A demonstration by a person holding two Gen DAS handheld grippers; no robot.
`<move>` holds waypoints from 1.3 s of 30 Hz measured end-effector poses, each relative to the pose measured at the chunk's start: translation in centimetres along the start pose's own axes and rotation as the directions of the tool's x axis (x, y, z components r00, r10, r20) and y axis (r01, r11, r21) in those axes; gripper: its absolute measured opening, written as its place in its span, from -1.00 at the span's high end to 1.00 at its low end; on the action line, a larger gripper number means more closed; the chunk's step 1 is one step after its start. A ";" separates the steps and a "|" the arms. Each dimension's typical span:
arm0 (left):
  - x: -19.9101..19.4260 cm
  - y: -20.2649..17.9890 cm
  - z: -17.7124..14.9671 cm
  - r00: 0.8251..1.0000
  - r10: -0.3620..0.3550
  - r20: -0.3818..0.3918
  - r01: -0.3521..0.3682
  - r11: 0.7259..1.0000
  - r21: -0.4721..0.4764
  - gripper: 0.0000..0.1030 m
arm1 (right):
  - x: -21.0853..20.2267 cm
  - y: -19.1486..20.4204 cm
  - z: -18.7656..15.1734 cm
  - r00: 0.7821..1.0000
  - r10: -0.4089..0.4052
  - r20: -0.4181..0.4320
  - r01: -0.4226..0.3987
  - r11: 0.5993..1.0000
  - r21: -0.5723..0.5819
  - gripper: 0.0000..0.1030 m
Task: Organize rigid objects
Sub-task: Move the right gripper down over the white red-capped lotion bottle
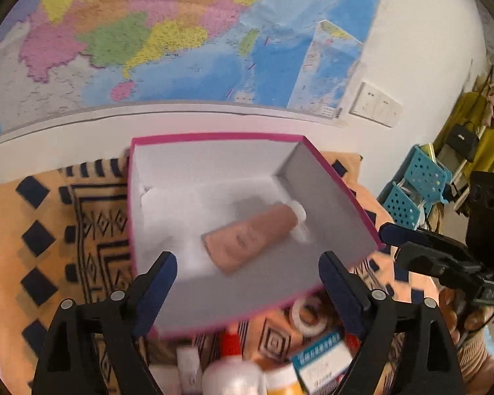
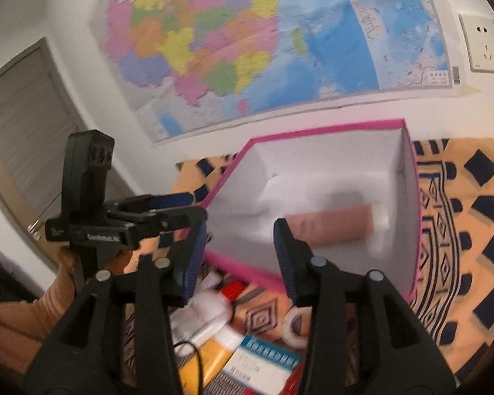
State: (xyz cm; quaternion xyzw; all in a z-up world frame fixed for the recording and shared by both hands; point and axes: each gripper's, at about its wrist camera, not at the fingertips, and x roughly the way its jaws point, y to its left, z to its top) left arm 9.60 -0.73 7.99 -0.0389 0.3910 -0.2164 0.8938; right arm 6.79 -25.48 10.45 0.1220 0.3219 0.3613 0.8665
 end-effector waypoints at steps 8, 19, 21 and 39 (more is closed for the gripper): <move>-1.7 -0.5 -7.2 0.999 0.027 -0.036 -0.026 0.999 0.025 -0.76 | 1.2 0.2 -5.6 0.992 0.030 -0.123 -0.026 0.999 0.035 0.13; -0.8 -1.6 -13.8 0.986 0.114 -0.122 -0.108 0.992 0.058 -0.76 | 6.1 0.9 -9.6 0.960 0.125 -0.252 -0.095 0.988 0.126 0.13; -0.8 -1.5 -14.3 0.985 0.116 -0.131 -0.110 0.993 0.050 -0.76 | 7.3 1.2 -9.8 0.954 0.128 -0.273 -0.095 0.987 0.130 0.13; -0.5 -1.7 -16.7 0.980 0.096 -0.175 -0.092 0.995 0.033 -0.75 | 13.5 1.7 -9.0 0.936 0.129 -0.327 -0.073 0.981 0.179 -0.18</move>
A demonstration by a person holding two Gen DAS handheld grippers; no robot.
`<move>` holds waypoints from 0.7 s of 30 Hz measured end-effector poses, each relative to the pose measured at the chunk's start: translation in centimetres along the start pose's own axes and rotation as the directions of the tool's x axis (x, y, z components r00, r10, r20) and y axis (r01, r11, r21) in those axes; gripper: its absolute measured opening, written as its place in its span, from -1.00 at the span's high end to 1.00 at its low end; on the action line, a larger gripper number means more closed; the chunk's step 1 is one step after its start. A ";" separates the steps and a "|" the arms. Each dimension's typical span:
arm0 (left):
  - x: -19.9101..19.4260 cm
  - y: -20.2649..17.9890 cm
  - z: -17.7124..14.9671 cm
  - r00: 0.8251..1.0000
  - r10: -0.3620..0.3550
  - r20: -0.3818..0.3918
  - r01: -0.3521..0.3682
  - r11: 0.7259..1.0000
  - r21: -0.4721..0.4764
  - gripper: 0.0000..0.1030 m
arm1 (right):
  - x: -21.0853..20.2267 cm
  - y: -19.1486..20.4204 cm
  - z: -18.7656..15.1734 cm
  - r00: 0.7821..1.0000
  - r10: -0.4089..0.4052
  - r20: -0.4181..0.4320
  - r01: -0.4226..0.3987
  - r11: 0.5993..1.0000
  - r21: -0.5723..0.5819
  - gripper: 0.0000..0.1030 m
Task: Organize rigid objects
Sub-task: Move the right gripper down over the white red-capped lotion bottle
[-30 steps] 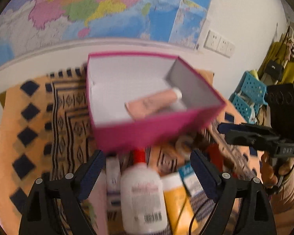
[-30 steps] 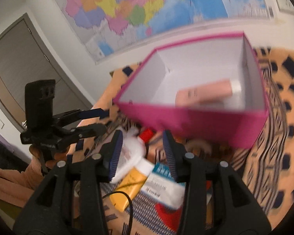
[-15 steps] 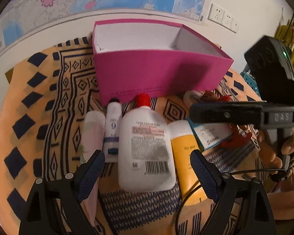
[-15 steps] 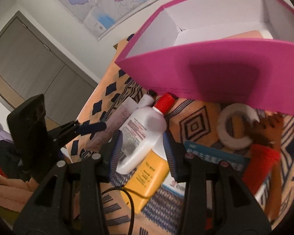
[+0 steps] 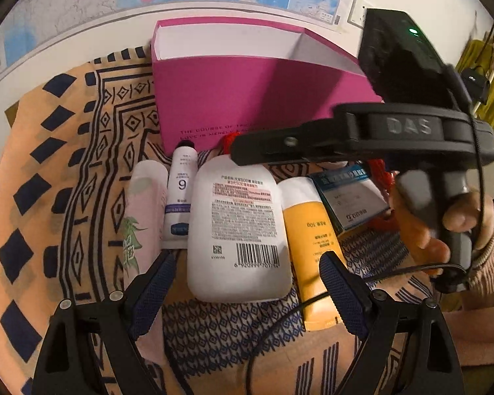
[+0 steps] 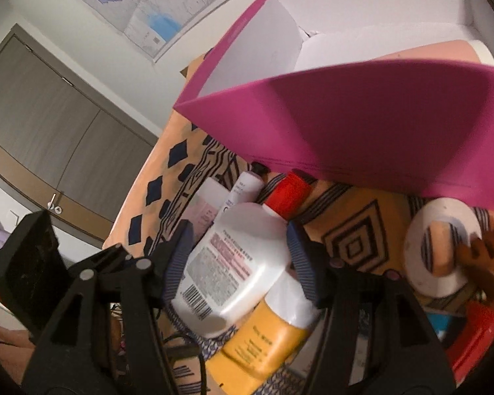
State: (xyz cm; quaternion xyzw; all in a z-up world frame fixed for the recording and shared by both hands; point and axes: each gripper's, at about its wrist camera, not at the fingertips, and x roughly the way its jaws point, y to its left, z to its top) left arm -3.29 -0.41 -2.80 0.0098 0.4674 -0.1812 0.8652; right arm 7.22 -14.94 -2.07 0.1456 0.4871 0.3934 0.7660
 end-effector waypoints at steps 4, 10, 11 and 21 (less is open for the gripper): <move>-0.2 -0.2 -0.4 1.000 -0.012 -0.006 0.012 1.000 -0.005 -0.75 | 0.6 -0.3 0.2 1.000 0.000 -0.005 0.000 1.000 0.010 -0.18; -0.2 -0.5 -0.9 0.999 -0.029 -0.016 0.028 0.999 -0.015 -0.75 | 1.0 -0.5 -0.1 1.000 -0.003 -0.013 0.003 1.000 0.019 -0.18; -0.3 -0.6 -1.1 0.999 -0.028 -0.016 0.028 0.999 -0.018 -0.75 | 0.9 -0.6 -0.1 1.000 -0.003 -0.012 0.004 1.000 0.020 -0.18; -0.1 -0.7 -2.3 0.997 -0.051 -0.058 0.048 0.997 -0.058 -0.75 | 1.5 -0.7 -0.2 0.999 -0.018 -0.027 0.018 1.000 0.004 -0.18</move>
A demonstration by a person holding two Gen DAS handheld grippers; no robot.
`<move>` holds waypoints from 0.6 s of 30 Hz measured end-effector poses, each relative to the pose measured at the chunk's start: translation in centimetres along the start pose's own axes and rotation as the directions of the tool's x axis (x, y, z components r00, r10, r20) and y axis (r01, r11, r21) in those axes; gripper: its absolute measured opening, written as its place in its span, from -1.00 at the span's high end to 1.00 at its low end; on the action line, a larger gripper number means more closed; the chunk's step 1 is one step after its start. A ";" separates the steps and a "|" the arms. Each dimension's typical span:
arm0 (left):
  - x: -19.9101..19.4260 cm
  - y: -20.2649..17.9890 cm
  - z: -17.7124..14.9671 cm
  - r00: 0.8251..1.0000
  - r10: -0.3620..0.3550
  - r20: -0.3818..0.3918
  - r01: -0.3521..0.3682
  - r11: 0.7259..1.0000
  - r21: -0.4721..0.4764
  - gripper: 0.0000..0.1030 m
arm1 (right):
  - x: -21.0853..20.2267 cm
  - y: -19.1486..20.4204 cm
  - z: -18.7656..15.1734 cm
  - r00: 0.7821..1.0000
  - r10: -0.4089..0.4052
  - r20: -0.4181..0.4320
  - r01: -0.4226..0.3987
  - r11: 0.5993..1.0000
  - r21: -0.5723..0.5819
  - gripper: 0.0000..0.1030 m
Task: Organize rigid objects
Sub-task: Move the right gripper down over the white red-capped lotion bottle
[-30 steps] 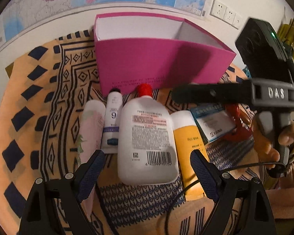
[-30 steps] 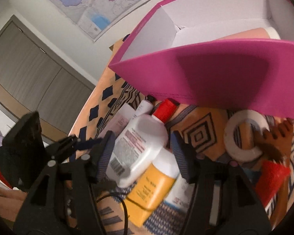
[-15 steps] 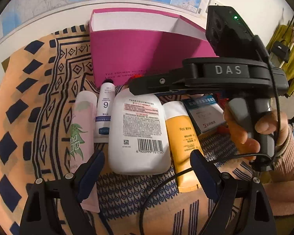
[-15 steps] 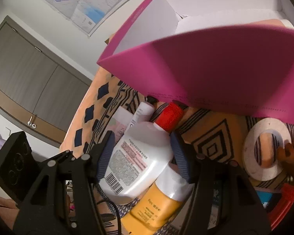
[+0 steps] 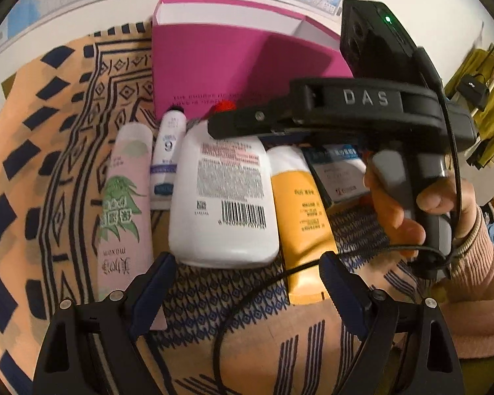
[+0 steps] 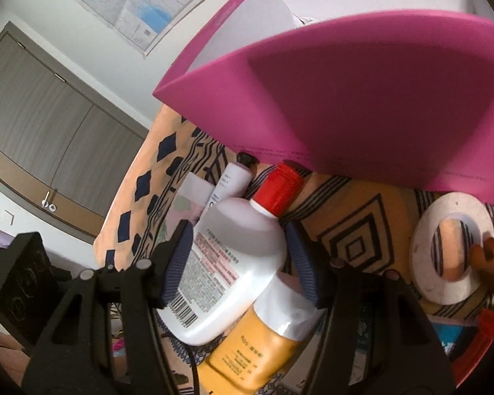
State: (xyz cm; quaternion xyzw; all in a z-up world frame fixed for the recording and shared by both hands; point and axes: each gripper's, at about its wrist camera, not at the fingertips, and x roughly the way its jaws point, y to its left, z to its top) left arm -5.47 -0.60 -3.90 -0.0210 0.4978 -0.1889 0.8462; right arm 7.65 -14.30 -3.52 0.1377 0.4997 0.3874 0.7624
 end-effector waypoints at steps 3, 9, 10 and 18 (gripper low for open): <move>0.2 0.5 0.0 1.000 -0.012 -0.007 0.011 0.999 -0.032 -0.75 | 0.4 0.0 0.1 1.000 -0.006 -0.011 0.006 1.000 -0.004 -0.18; 0.8 0.9 0.2 1.000 -0.013 -0.025 0.011 0.998 -0.058 -0.75 | 1.0 0.2 0.1 1.000 0.002 -0.027 -0.003 0.999 -0.038 -0.16; 0.8 0.9 0.2 1.000 -0.015 -0.024 0.014 0.998 -0.060 -0.74 | 1.0 0.1 0.0 1.000 0.001 -0.027 -0.002 0.999 -0.040 -0.11; 1.1 1.2 0.6 1.000 -0.009 -0.018 0.008 0.997 -0.072 -0.60 | 0.4 -0.5 -0.5 0.999 0.021 -0.024 -0.022 0.999 -0.029 0.05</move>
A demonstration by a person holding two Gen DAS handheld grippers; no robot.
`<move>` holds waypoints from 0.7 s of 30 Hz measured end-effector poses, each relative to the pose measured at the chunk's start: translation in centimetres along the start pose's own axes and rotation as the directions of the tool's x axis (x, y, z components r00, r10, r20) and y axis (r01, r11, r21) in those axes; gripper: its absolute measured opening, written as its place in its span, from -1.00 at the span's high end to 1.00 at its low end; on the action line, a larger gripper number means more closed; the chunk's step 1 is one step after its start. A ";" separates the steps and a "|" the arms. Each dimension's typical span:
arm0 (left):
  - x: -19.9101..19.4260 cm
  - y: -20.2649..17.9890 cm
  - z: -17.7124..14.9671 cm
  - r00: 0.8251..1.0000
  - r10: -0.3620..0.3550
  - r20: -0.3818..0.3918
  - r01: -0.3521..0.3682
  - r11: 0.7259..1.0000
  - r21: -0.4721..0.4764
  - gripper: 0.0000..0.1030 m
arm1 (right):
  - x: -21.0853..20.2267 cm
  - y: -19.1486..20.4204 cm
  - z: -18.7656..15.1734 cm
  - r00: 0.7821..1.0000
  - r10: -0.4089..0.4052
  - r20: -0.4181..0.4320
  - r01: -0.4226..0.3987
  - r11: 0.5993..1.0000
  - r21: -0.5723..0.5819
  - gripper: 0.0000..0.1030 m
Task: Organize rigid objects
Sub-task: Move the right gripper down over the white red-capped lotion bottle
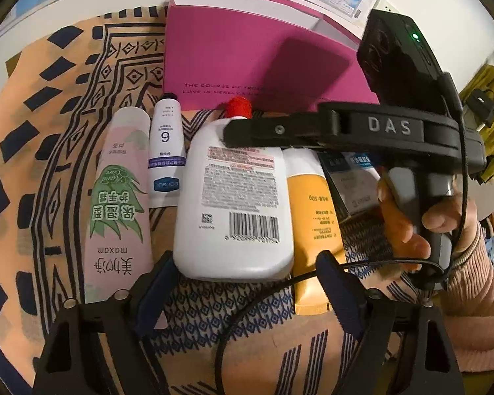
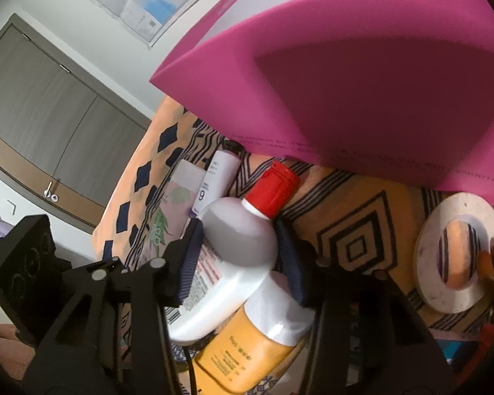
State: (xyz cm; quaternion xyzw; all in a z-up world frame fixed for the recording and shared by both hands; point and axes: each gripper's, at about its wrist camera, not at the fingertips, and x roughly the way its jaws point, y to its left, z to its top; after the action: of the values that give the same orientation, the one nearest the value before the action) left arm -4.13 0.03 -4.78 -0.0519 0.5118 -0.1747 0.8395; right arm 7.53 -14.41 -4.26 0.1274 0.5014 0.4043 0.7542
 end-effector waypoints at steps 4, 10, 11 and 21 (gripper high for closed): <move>0.0 0.1 0.2 1.000 -0.002 0.004 0.002 1.000 -0.011 -0.49 | 0.0 -0.3 0.0 1.000 0.016 -0.007 -0.016 1.000 0.012 0.05; 0.1 0.4 0.2 1.000 -0.015 0.005 0.015 1.000 -0.007 -0.41 | 0.2 -0.2 0.2 1.000 0.021 -0.015 -0.021 1.000 0.012 0.00; 0.1 0.5 0.2 1.000 -0.020 0.005 0.020 1.000 -0.010 -0.40 | 0.3 -0.2 0.2 1.000 0.021 -0.015 -0.021 1.000 0.006 0.00; 0.6 0.4 0.6 0.999 -0.031 0.032 0.031 0.999 0.013 -0.38 | -1.4 -0.4 -1.0 0.994 0.101 0.029 -0.101 0.995 -0.002 0.10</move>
State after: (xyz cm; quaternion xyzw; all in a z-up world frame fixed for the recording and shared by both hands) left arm -3.21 0.13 -5.13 -0.0574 0.4962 -0.1899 0.8452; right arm 6.61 -15.91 -4.06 0.1582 0.4832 0.4404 0.7399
